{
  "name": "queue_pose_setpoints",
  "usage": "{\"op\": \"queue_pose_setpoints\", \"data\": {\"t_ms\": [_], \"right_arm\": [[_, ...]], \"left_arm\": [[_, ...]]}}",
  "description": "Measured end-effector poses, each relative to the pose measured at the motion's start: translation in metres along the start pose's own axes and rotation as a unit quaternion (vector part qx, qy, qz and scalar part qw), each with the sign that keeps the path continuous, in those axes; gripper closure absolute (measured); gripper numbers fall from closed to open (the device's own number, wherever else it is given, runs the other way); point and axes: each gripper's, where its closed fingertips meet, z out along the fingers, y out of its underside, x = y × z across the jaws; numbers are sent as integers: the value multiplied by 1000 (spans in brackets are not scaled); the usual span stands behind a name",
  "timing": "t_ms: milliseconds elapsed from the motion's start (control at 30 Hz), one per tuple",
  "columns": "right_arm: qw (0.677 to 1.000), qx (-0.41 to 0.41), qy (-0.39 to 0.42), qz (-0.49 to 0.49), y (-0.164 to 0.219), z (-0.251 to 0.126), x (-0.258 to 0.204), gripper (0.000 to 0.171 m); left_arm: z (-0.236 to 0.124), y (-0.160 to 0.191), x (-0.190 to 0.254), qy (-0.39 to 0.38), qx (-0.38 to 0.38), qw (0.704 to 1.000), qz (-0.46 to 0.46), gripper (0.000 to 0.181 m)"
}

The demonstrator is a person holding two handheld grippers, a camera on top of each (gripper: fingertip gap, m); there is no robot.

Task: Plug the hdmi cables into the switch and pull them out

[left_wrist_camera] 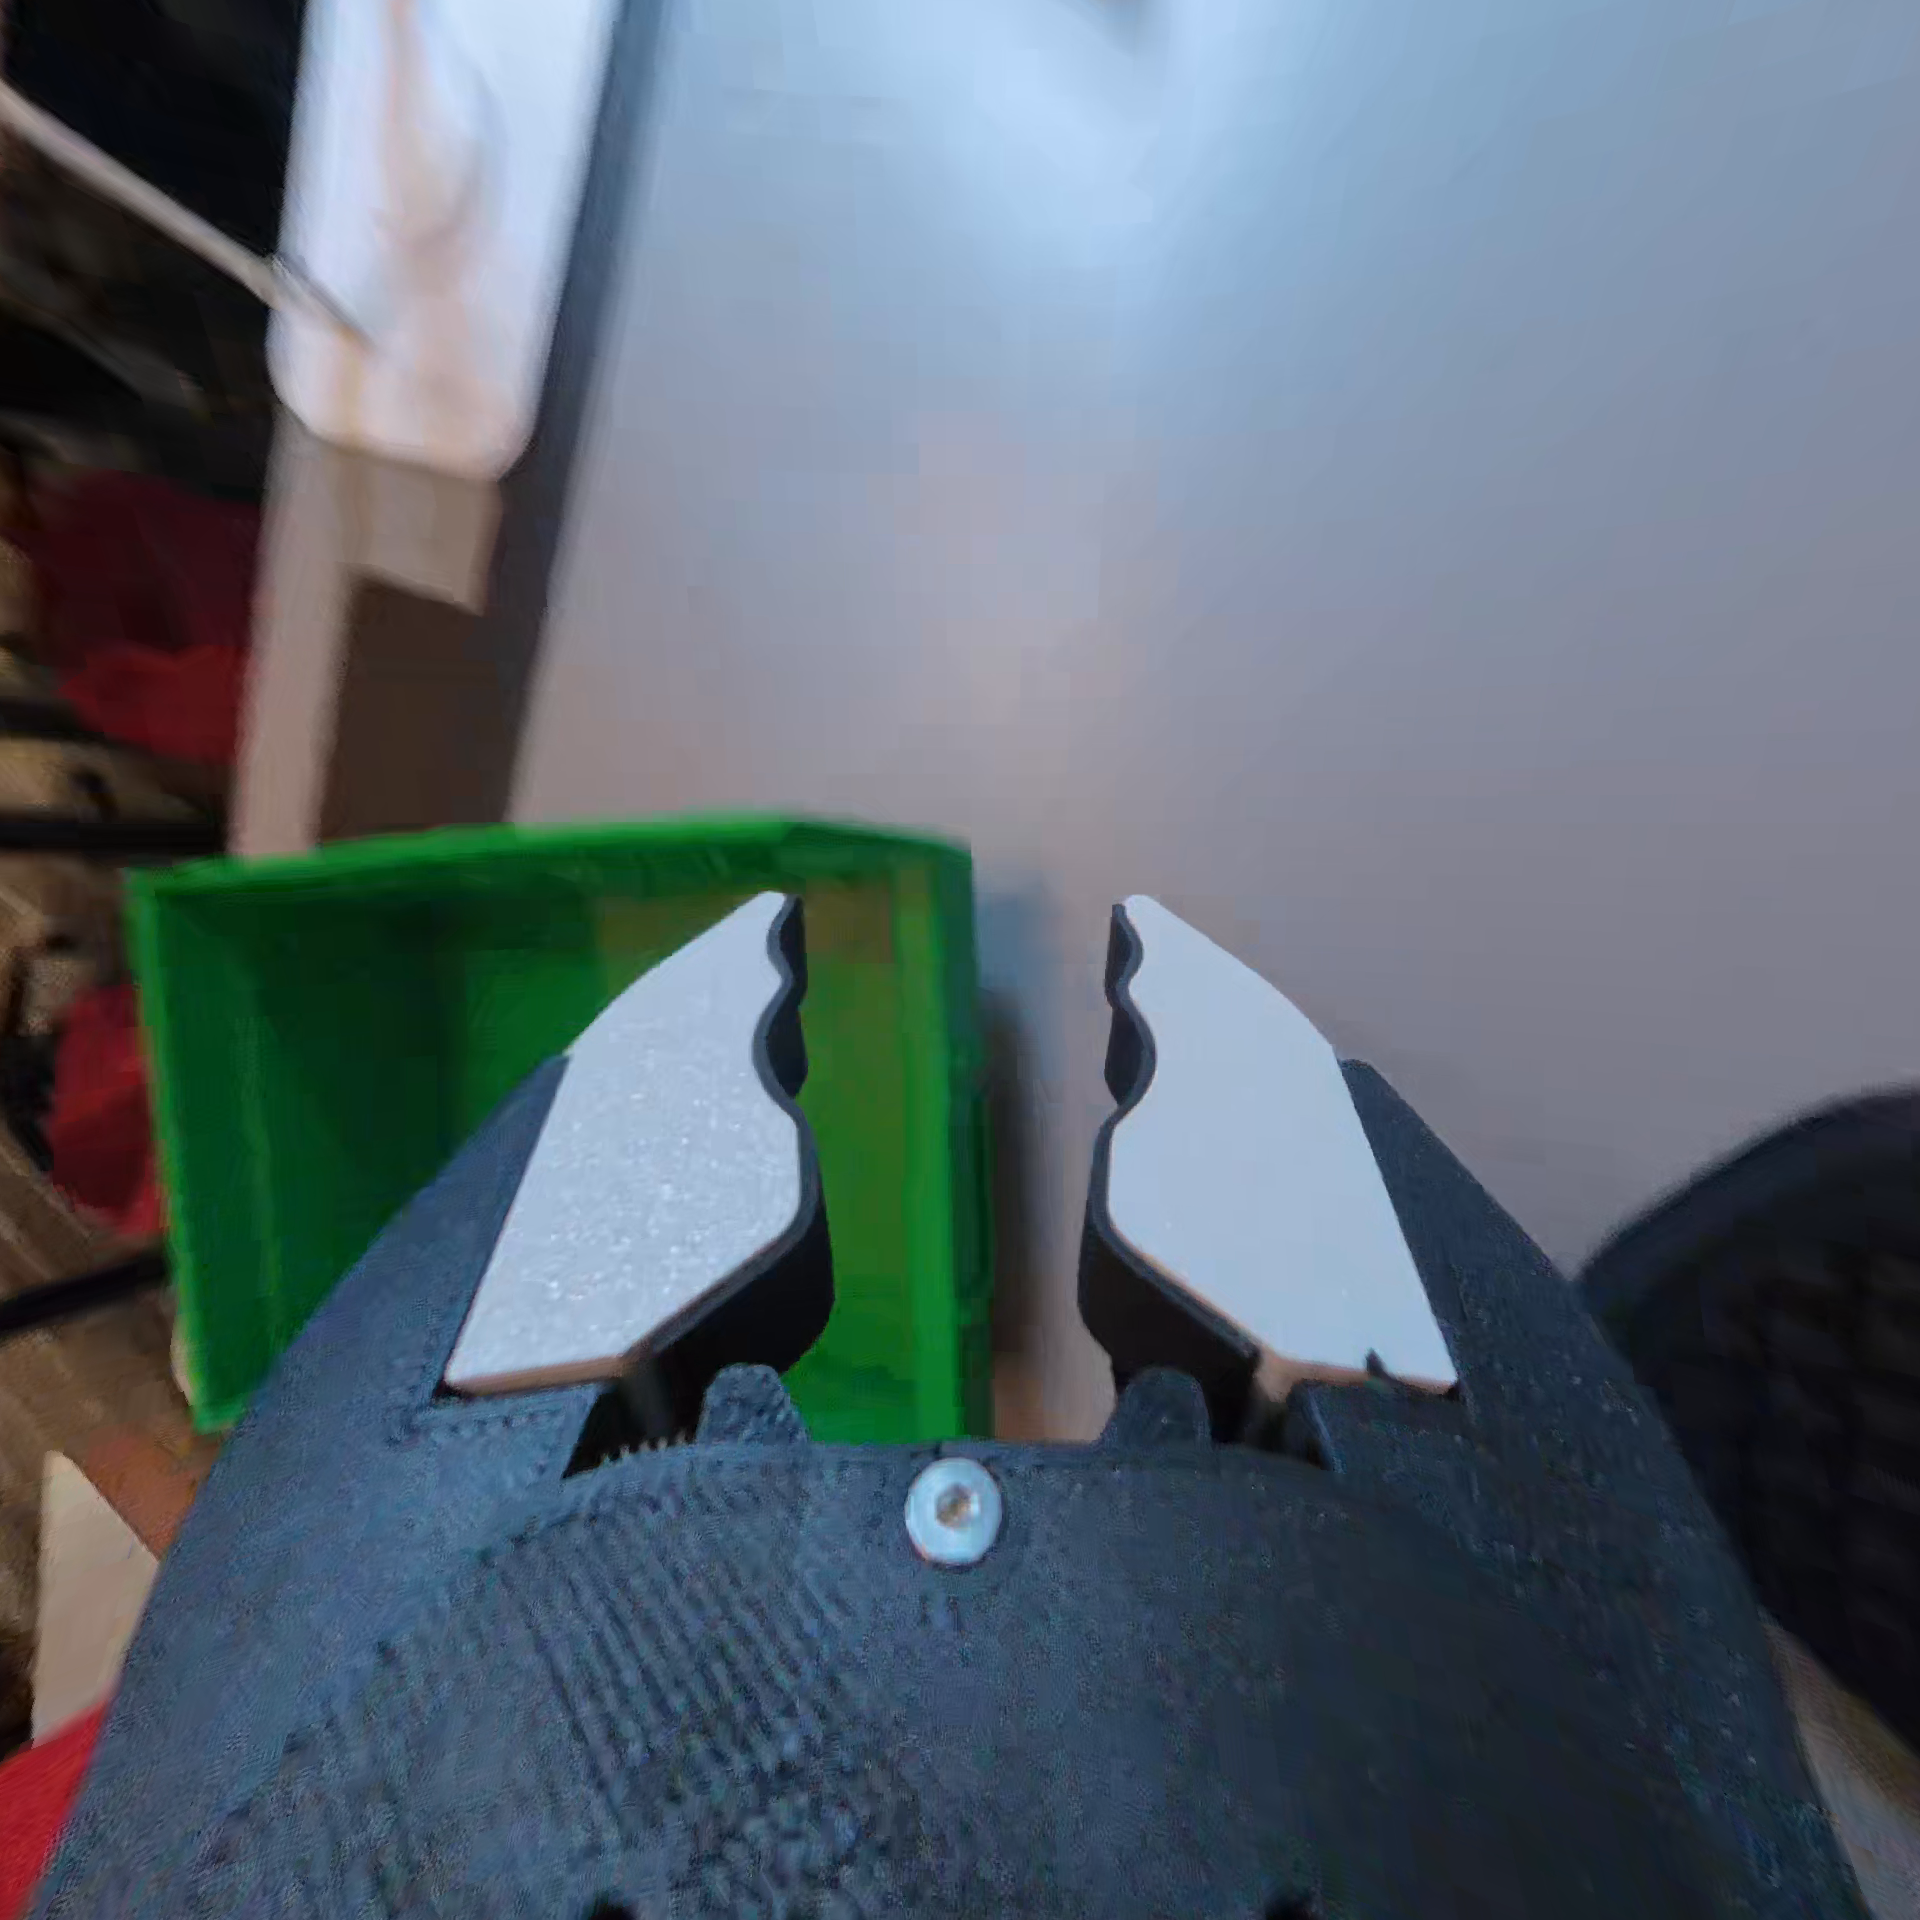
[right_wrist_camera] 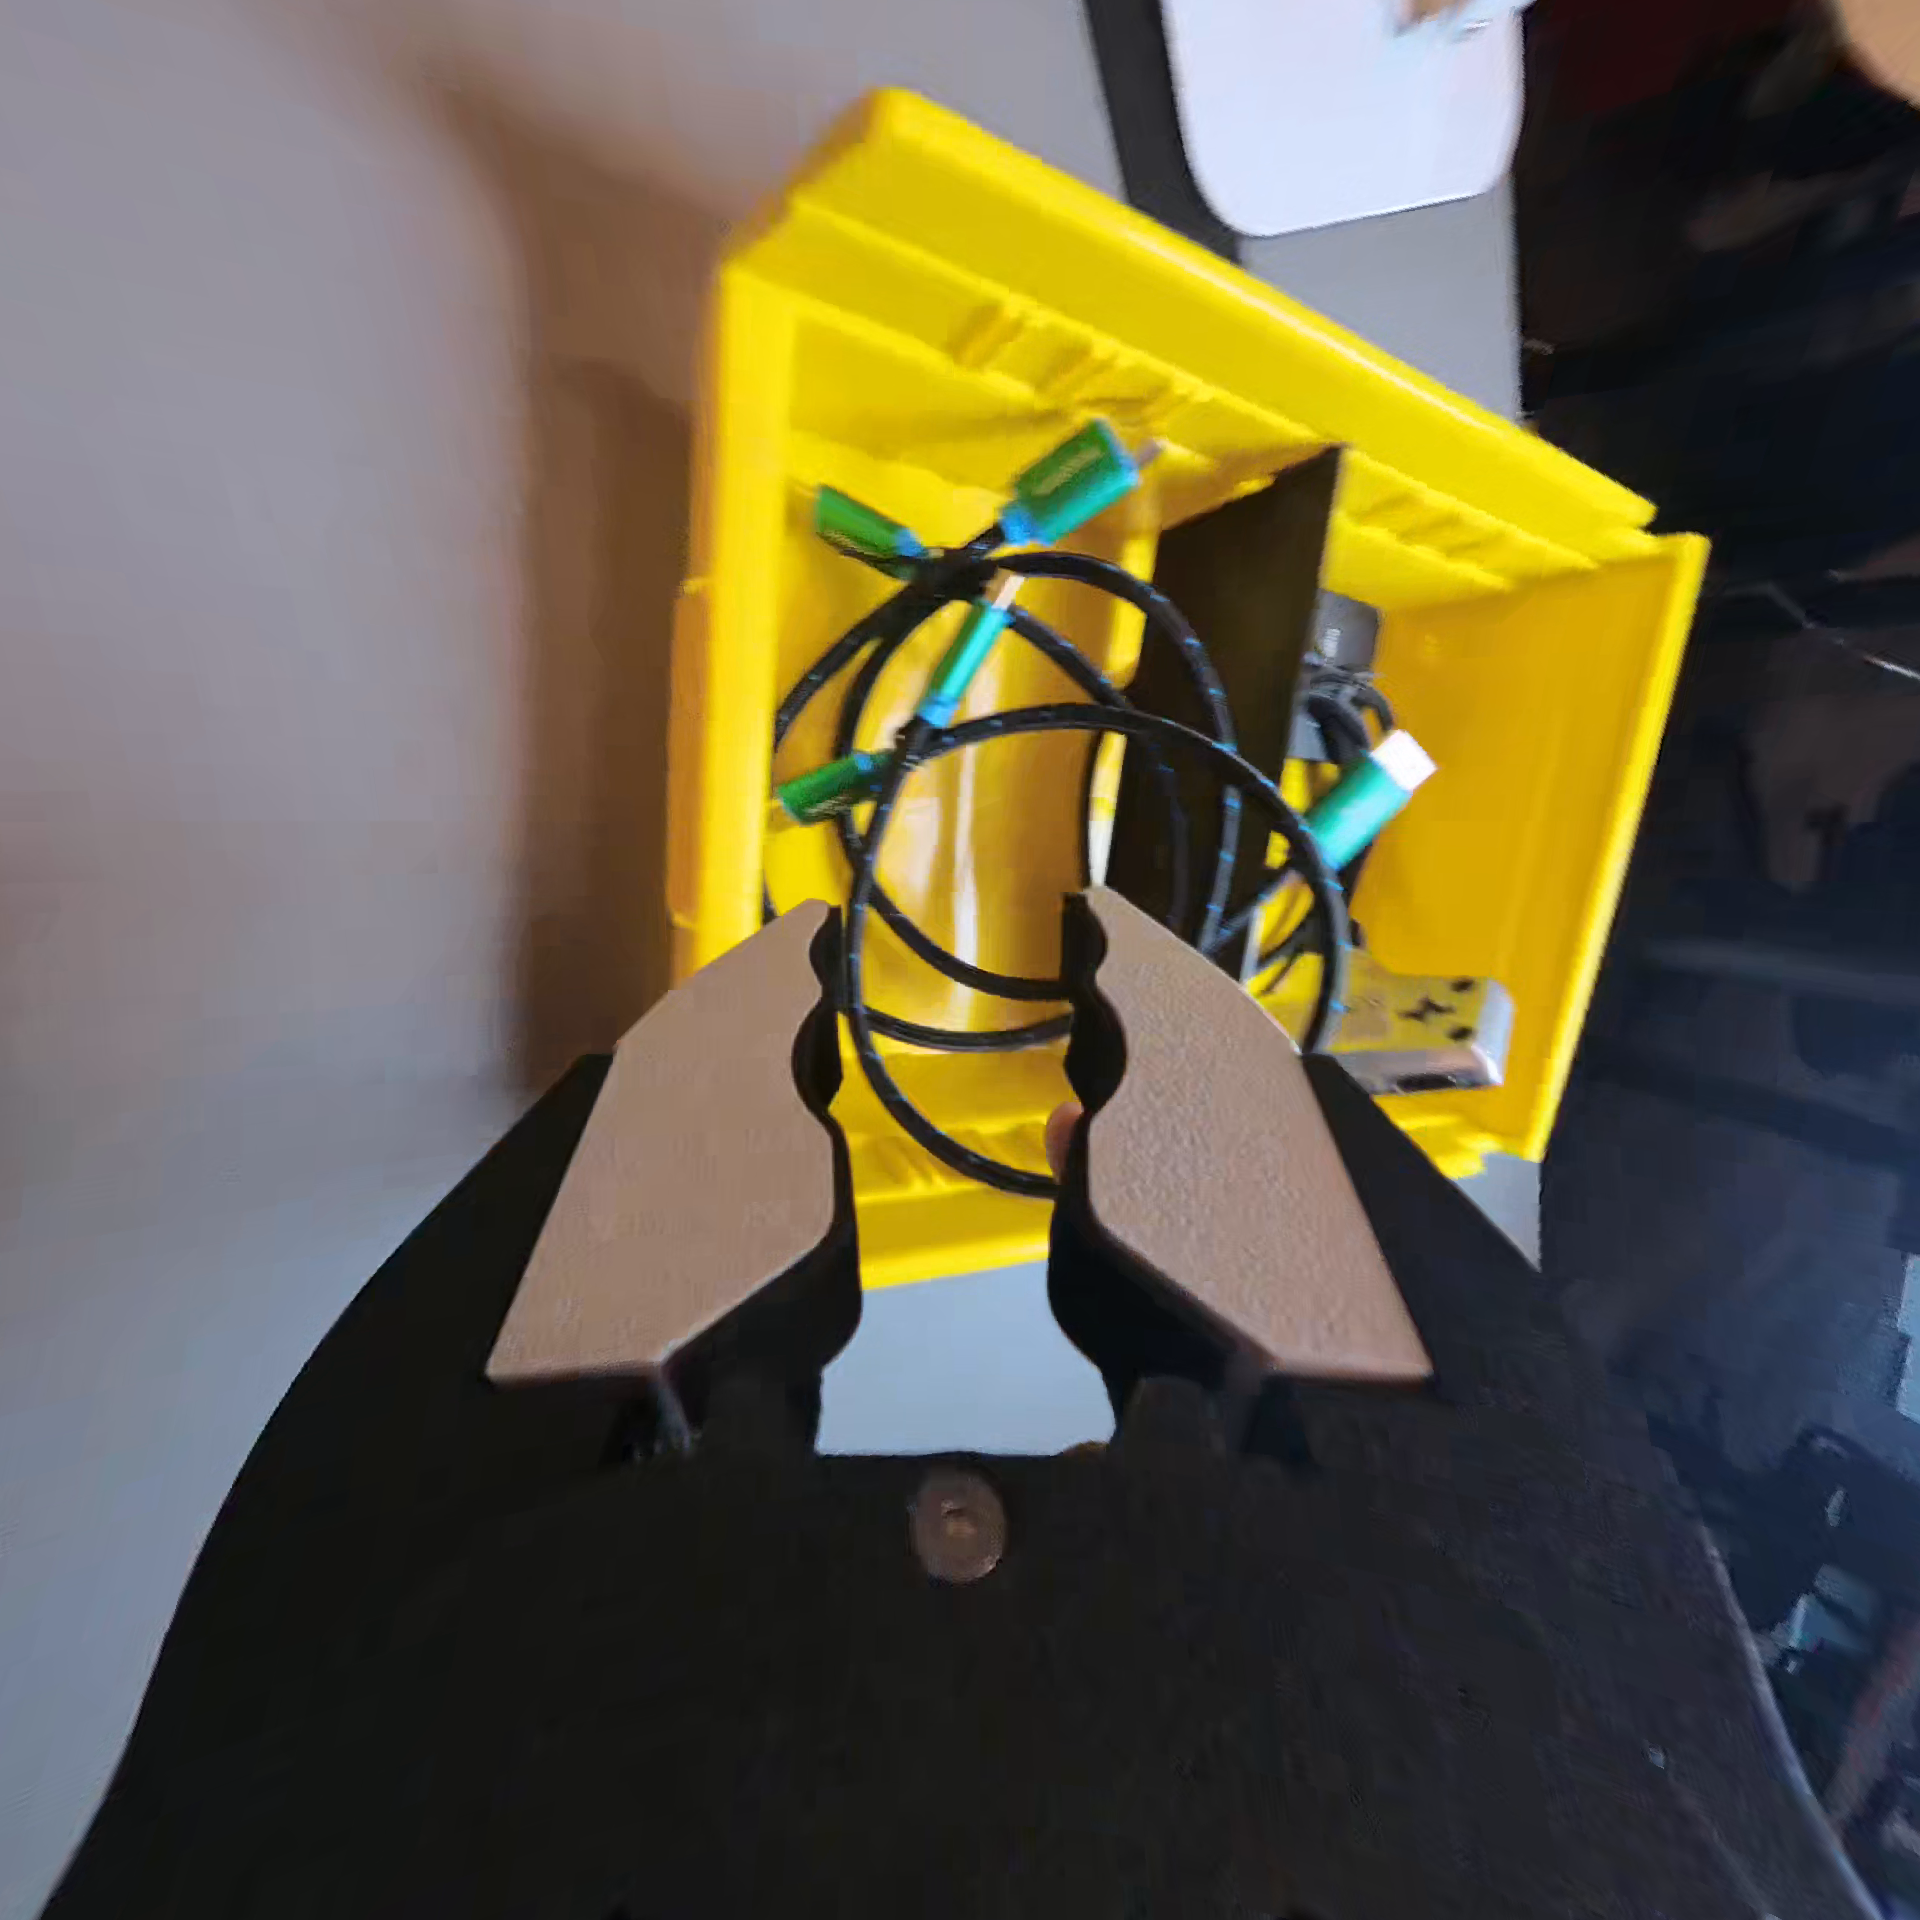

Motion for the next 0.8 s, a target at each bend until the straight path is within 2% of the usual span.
{"op": "queue_pose_setpoints", "data": {"t_ms": [33,133,200,267,300,333,400,467,567,733,800], "right_arm": [[1000,-14,-17,-15,-3,9,-15,128],[996,-53,-54,-37,-8,37,-47,123],[995,-82,-45,-40,-7,54,-52,126],[994,-105,-27,-34,-3,70,-51,140],[995,-91,-30,-27,-8,72,-54,148],[995,-88,-20,-37,-10,72,-54,147],[994,-88,-4,-68,-11,69,-58,147],[993,-78,-6,-84,-11,63,-70,147],[993,-60,-9,-100,-11,52,-91,148],[990,-20,-16,-142,-14,29,-135,148],[987,-7,-16,-157,-16,20,-152,148]], "left_arm": [[7,21,6,15,-35,999,-6,124],[25,72,20,43,-116,992,-19,121],[36,96,20,32,-157,987,-12,119],[38,97,6,-16,-155,988,15,141],[38,96,3,-26,-156,987,24,149],[39,93,-1,-40,-152,987,37,159],[44,88,-7,-62,-146,985,68,167],[47,85,-10,-73,-149,982,86,160],[52,83,-7,-53,-156,985,59,149],[57,84,-15,-67,-166,983,32,143],[58,99,-32,-121,-216,968,43,120]]}}
